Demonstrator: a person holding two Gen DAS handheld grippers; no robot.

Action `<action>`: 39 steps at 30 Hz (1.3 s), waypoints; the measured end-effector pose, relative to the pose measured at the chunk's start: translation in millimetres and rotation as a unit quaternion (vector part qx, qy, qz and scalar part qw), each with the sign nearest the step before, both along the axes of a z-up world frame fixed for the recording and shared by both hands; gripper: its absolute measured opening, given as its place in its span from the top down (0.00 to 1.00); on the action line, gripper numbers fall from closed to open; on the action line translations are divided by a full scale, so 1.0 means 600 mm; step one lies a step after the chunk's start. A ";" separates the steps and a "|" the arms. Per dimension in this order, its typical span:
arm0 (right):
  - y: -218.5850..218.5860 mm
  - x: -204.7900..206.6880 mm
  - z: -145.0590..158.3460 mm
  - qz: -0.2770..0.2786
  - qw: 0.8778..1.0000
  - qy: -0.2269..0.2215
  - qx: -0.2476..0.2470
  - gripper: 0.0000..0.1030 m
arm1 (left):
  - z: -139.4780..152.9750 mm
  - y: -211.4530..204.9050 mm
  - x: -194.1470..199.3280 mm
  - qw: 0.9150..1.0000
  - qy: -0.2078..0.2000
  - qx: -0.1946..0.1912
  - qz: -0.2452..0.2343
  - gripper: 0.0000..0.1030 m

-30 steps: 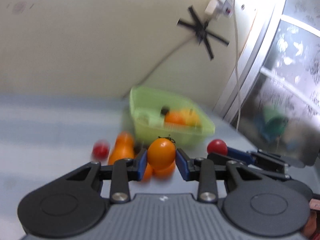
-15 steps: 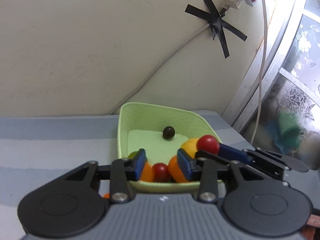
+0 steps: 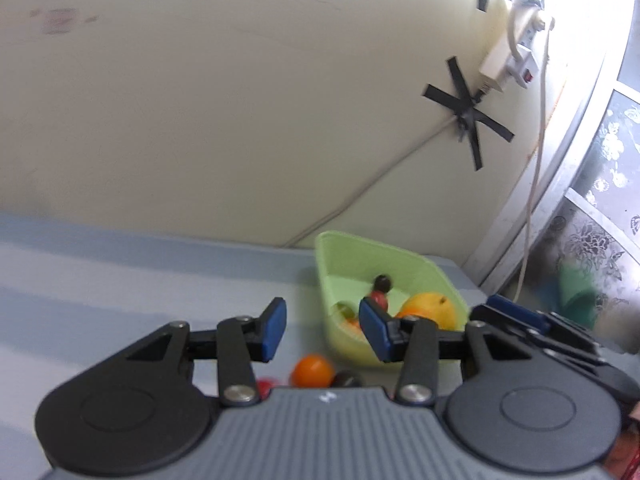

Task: Organize fruits
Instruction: 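Drop the orange cherry tomato into the basin with the left tool while the right tool drops the red tomato, then grasp a mandarin with the left tool while the right tool grasps a small mandarin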

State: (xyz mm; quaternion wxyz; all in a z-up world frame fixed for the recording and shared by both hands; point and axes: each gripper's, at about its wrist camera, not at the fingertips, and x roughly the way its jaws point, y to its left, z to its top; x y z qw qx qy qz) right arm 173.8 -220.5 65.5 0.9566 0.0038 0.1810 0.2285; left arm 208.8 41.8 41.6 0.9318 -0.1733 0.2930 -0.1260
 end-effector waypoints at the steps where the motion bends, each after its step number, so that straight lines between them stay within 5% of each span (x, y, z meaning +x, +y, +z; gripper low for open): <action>1: 0.007 -0.011 0.000 0.020 1.000 0.004 -0.002 0.58 | -0.005 0.008 -0.010 1.000 0.005 -0.002 0.004 0.60; 8: 0.091 -0.078 -0.040 0.111 0.989 0.010 -0.095 0.59 | -0.033 0.016 -0.045 0.999 0.035 -0.022 -0.004 0.60; 23: 0.169 -0.066 -0.099 0.124 0.962 -0.021 -0.243 0.71 | -0.063 -0.061 -0.024 0.995 0.026 0.094 -0.034 0.63; 30: 0.175 -0.076 -0.121 0.118 0.942 -0.062 -0.308 0.72 | -0.065 -0.075 -0.041 0.990 0.010 0.133 -0.040 0.72; 36: 0.155 -0.089 -0.122 0.111 0.941 -0.071 -0.311 0.73 | -0.058 -0.055 -0.088 0.993 0.012 0.113 -0.043 0.75; 39: 0.144 -0.101 -0.111 0.123 0.949 -0.061 -0.284 0.73 | -0.051 -0.039 -0.116 0.995 0.010 0.095 -0.040 0.87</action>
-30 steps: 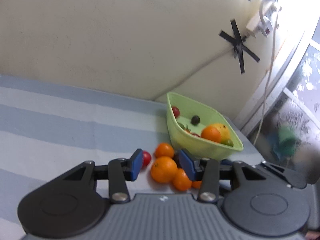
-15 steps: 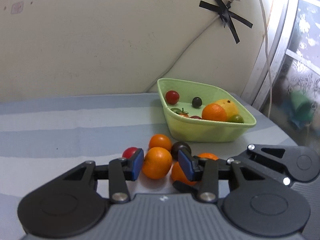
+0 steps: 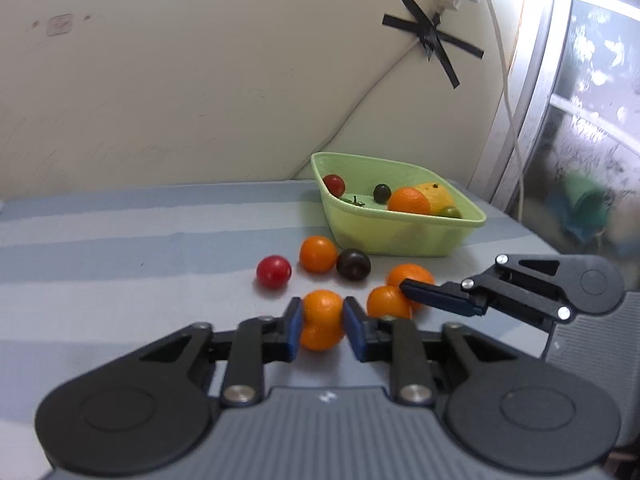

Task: Organize fruits
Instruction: 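Grasp a mandarin with the left tool while the right tool grasps a small mandarin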

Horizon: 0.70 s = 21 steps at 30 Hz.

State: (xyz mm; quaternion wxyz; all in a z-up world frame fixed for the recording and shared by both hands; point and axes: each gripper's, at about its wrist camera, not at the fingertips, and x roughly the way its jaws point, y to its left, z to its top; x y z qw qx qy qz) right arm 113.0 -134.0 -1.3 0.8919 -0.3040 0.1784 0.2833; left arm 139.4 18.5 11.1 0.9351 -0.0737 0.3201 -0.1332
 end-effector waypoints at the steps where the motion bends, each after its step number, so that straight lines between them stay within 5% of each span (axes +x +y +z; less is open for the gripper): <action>1: -0.005 -0.006 0.003 0.004 1.000 0.005 0.009 0.73 | 0.003 0.004 -0.010 1.000 0.000 -0.006 -0.001 0.87; 6: -0.014 -0.028 0.010 0.024 0.997 0.057 0.044 0.73 | 0.001 0.006 -0.039 1.000 0.004 -0.002 -0.015 0.85; 9: -0.015 -0.030 0.007 0.019 0.997 0.051 0.047 0.72 | -0.001 -0.001 -0.035 1.000 0.004 0.013 -0.004 0.82; 14: -0.018 -0.030 0.001 0.007 0.995 0.067 0.072 0.71 | 0.018 -0.017 -0.023 0.999 -0.024 0.024 -0.015 0.54; 21: -0.026 -0.010 -0.004 -0.015 0.991 0.103 0.088 0.69 | -0.004 -0.051 0.026 0.999 0.008 0.041 -0.032 0.54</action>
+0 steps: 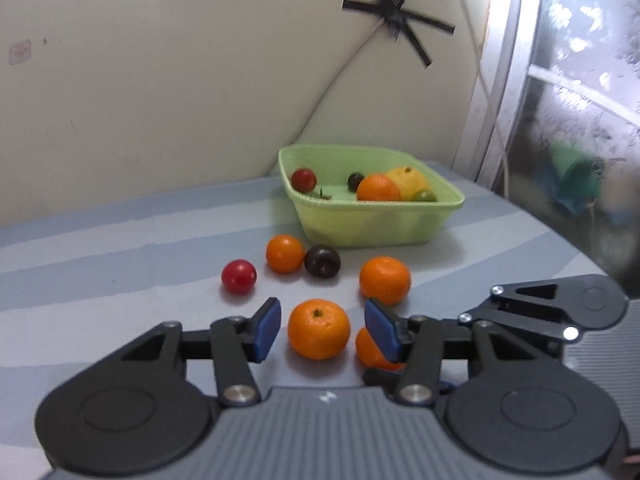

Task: Organize fruits
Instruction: 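Grasp a mandarin with the left tool while the right tool grasps a small mandarin, then drop the mandarin into the basin with the left tool while the right tool drops its mandarin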

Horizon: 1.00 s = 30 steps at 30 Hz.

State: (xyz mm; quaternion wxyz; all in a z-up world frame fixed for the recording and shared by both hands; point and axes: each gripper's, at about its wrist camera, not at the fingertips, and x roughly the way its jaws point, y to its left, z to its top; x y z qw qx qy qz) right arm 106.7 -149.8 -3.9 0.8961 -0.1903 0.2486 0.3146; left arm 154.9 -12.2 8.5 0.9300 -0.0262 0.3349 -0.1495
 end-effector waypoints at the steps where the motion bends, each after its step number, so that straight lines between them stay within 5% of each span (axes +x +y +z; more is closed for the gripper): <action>1: -0.005 0.001 0.003 -0.001 1.000 0.009 0.007 0.69 | -0.005 -0.001 0.005 1.000 0.005 -0.001 0.004 0.54; 4: -0.015 0.002 0.009 -0.004 0.999 0.029 0.021 0.71 | -0.014 0.007 0.012 1.000 0.017 -0.019 0.016 0.64; 12: -0.056 0.014 0.043 -0.025 0.999 0.009 0.047 0.72 | 0.012 0.030 0.012 0.998 0.012 -0.064 0.015 0.65; 20: -0.118 0.126 0.099 -0.135 0.982 -0.010 0.135 0.72 | 0.073 0.003 0.131 0.995 -0.016 -0.102 0.013 0.65; 30: -0.089 0.191 0.069 -0.155 0.979 -0.019 0.131 0.70 | 0.032 -0.030 0.231 0.994 0.031 -0.103 0.020 0.64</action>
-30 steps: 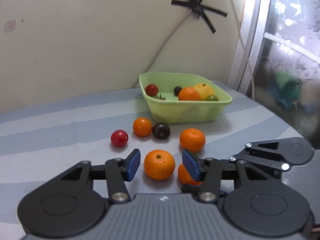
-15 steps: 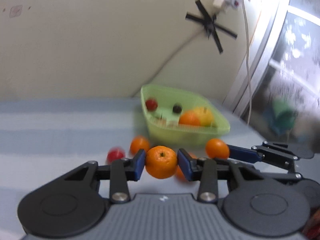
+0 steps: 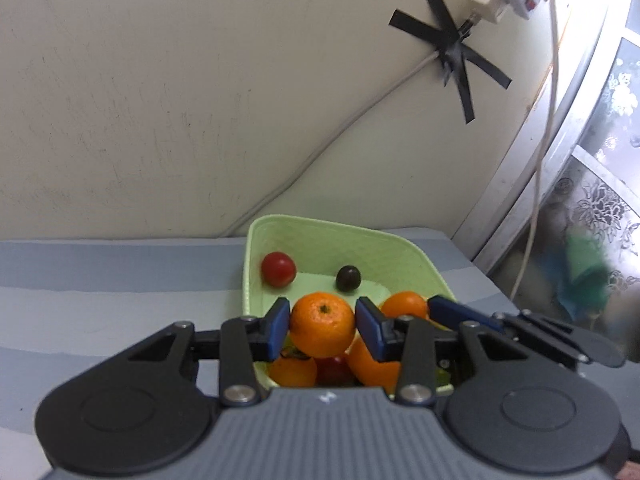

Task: Organize fruits
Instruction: 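Drop the mandarin into the basin with the left tool while the right tool drops its mandarin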

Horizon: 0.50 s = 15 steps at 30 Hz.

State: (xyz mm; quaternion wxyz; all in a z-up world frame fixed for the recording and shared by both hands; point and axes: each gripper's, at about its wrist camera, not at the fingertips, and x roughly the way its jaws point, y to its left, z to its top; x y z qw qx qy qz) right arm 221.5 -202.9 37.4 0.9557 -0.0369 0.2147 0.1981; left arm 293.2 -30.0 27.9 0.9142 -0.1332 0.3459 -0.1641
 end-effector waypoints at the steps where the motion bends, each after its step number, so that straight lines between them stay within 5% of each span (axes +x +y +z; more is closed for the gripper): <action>1: 0.002 -0.001 -0.002 -0.001 1.000 -0.007 -0.001 0.70 | -0.001 0.000 0.001 1.000 0.000 0.001 0.002 0.63; 9: -0.045 -0.019 0.013 -0.020 0.998 -0.017 0.054 0.70 | 0.026 0.047 -0.036 0.999 -0.025 -0.022 0.020 0.60; 15: -0.033 -0.070 0.021 0.060 0.996 0.012 0.063 0.69 | 0.021 0.120 -0.108 0.998 -0.032 -0.006 0.061 0.58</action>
